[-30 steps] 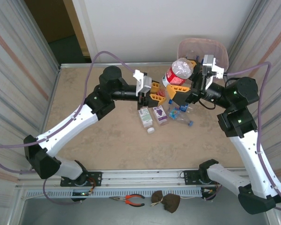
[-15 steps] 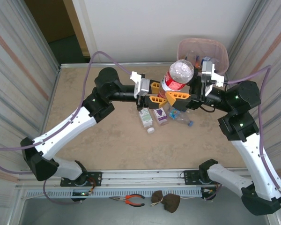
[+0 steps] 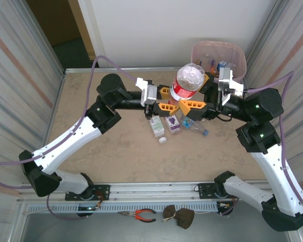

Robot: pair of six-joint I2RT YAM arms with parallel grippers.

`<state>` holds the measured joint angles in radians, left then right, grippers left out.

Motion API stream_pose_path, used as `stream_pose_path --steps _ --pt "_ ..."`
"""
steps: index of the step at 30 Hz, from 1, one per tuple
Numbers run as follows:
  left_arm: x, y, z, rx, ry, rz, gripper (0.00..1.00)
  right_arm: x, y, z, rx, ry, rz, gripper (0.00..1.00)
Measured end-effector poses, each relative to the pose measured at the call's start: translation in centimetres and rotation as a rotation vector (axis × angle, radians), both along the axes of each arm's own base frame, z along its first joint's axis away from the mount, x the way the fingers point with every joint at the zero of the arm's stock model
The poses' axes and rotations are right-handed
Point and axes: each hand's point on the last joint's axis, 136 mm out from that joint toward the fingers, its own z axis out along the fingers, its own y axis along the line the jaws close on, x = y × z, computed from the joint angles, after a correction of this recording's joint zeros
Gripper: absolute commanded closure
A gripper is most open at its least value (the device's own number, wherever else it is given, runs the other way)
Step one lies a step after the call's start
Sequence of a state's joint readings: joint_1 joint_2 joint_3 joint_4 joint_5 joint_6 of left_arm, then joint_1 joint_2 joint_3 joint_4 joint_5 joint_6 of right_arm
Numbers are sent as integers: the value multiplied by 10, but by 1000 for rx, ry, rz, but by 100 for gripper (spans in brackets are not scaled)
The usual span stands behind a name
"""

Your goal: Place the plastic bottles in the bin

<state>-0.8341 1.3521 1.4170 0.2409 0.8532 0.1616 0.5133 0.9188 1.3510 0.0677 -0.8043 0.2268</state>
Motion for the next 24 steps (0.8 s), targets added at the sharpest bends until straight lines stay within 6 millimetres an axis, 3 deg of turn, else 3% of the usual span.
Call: stream_pose_path --steps 16,24 --pt "-1 -2 -2 2 -7 -4 63 0 3 3 3 -3 1 39" --pt "1 -3 -2 2 -9 14 41 0 3 3 1 -14 -3 43"
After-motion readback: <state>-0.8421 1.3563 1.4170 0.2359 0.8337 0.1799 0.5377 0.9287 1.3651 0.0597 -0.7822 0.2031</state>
